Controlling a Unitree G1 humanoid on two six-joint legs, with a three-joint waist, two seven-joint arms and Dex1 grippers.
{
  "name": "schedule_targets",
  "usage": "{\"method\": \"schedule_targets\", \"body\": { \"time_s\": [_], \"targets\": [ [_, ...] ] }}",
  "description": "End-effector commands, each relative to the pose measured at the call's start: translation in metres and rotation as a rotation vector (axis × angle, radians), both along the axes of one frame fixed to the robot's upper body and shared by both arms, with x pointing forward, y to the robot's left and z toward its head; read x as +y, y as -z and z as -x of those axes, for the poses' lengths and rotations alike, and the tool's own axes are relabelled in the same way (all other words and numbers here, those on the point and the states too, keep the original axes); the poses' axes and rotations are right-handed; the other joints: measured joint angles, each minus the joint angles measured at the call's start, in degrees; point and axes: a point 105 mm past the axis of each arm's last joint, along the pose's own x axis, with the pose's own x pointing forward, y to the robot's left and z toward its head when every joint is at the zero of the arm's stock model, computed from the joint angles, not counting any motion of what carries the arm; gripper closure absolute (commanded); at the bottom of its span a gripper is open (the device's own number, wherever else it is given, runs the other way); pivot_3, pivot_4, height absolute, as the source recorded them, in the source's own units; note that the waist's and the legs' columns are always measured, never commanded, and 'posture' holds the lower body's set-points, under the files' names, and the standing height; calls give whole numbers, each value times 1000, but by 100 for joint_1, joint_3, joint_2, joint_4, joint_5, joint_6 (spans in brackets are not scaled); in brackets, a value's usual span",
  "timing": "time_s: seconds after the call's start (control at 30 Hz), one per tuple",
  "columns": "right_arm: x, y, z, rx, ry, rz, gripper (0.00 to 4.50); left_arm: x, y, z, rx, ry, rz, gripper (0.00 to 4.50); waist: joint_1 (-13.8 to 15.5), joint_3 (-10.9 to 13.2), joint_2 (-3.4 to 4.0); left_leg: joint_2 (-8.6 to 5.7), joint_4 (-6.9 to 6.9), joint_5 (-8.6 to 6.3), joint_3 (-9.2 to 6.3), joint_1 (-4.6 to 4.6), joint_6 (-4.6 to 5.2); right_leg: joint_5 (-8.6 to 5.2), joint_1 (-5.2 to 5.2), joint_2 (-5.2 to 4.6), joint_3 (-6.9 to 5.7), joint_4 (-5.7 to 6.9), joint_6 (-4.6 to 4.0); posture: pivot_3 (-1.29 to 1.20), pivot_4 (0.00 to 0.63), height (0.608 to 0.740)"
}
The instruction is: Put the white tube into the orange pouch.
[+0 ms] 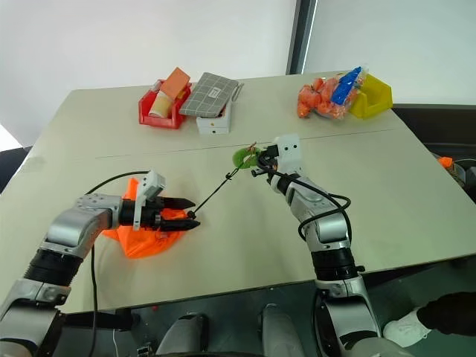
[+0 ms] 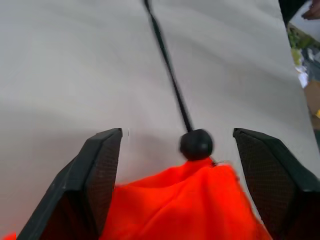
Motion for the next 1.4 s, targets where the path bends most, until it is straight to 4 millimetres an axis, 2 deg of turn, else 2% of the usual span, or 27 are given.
{"method": "schedule_targets", "body": {
  "time_s": [0.03,0.17,0.4,0.57,0.67,0.77,0.93,1.07,1.17,1.27,1.4],
  "targets": [
    [4,-37,4,-133,-24,-47,4500,30,-43,-17,-61,-125,131,922,4,0,-1,0,0,0,-2,-2,0,-1,-3,1,-1,1,2,0,150,740],
    [7,-41,5,-146,-38,-60,4500,36,-42,-18,-51,-135,130,922,33,-1,0,-2,1,0,-2,0,0,-1,5,-4,-1,-3,3,0,150,740],
    [8,-43,6,-160,-48,-60,4500,23,-31,-10,-22,-78,131,922,64,0,-1,-2,0,0,-2,-2,-1,-1,4,-5,-1,-3,3,0,150,740],
    [9,-62,13,-242,-70,-95,4500,5,-20,-1,-5,5,85,922,63,0,-1,-3,2,1,-2,-2,-1,-1,6,-5,-1,-2,2,0,150,740],
    [8,-76,16,-289,-75,-145,4500,1,-10,4,0,41,42,922,52,0,-1,-2,1,1,-2,-2,-1,-1,4,-5,-1,-2,2,0,150,740],
    [3,-81,14,-306,-49,-159,4500,0,-4,7,5,59,8,922,59,0,-1,-1,0,0,-2,0,-1,-1,4,-4,-1,0,2,0,150,740],
    [4,-76,14,-291,-49,-143,4500,-4,-10,6,-17,67,37,922,66,0,-1,-3,3,0,-2,-2,-1,-2,5,-6,-1,-1,1,0,150,740],
    [9,-72,16,-286,-70,-129,4500,-16,-21,2,-52,71,81,922,67,0,-1,-3,3,1,-2,-2,-1,-2,6,-6,-1,-1,1,0,150,740],
    [12,-73,17,-288,-79,-133,4500,-24,-22,-1,-83,68,75,922,66,0,-2,-3,3,1,-2,-2,-1,-1,6,-6,-1,-1,2,0,150,740],
    [13,-73,17,-289,-83,-133,4500,-31,-21,-5,-123,62,31,922,63,0,-1,-3,3,1,-2,-1,-1,-1,6,-5,-1,0,2,0,150,740],
    [12,-75,18,-302,-74,-122,4500,-37,-17,-11,-240,48,-109,922,64,0,-1,-3,2,0,-2,-1,-1,-1,6,-5,-1,0,2,0,150,740]
  ]
}}
